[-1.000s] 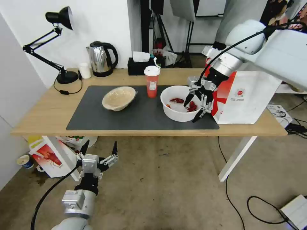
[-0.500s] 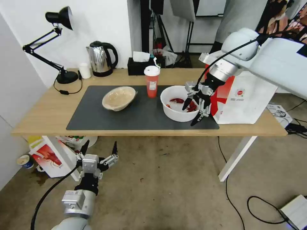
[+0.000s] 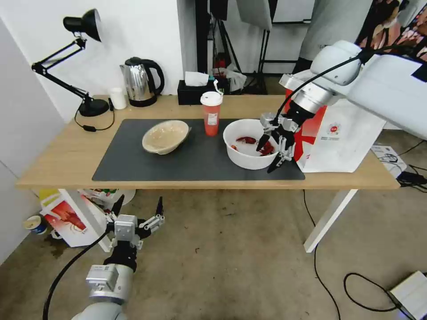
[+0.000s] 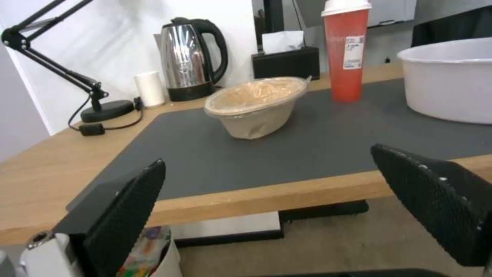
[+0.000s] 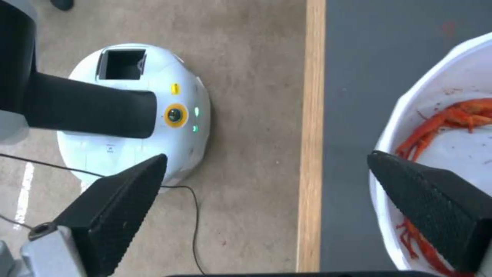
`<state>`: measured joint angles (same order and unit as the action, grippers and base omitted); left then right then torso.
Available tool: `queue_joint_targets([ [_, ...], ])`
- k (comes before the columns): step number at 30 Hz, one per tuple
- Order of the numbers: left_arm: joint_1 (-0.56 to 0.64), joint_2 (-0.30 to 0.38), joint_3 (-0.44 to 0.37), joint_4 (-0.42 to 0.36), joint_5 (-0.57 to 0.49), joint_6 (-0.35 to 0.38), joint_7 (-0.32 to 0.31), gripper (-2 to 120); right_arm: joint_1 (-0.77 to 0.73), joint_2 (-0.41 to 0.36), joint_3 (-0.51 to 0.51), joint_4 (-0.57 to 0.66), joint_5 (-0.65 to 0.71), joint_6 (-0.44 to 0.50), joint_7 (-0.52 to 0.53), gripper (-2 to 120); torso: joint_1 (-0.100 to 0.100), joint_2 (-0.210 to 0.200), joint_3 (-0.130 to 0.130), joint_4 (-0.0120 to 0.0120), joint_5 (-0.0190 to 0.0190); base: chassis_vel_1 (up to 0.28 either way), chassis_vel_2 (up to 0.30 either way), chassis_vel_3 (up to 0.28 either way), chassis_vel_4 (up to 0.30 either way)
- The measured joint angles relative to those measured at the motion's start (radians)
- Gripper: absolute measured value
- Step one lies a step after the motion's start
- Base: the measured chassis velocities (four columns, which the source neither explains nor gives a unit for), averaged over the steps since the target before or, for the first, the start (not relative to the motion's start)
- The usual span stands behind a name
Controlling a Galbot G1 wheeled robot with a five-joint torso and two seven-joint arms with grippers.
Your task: Pick up the trash from the table and place it into the takeout bag.
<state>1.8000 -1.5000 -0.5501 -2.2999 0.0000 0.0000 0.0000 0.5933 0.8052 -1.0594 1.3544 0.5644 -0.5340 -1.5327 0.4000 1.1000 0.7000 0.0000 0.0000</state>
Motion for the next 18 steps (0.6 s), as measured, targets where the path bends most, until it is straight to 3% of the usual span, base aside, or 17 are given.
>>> queue_joint_targets([
  [18,0.000,0.000,0.000,0.000,0.000,0.000,0.000,100,0.058,-0.024,0.005,-0.026,0.002,0.015,0.000,100,0.000,0.000,0.000,0.0000,0.0000,0.000,0.000,0.000,0.000],
])
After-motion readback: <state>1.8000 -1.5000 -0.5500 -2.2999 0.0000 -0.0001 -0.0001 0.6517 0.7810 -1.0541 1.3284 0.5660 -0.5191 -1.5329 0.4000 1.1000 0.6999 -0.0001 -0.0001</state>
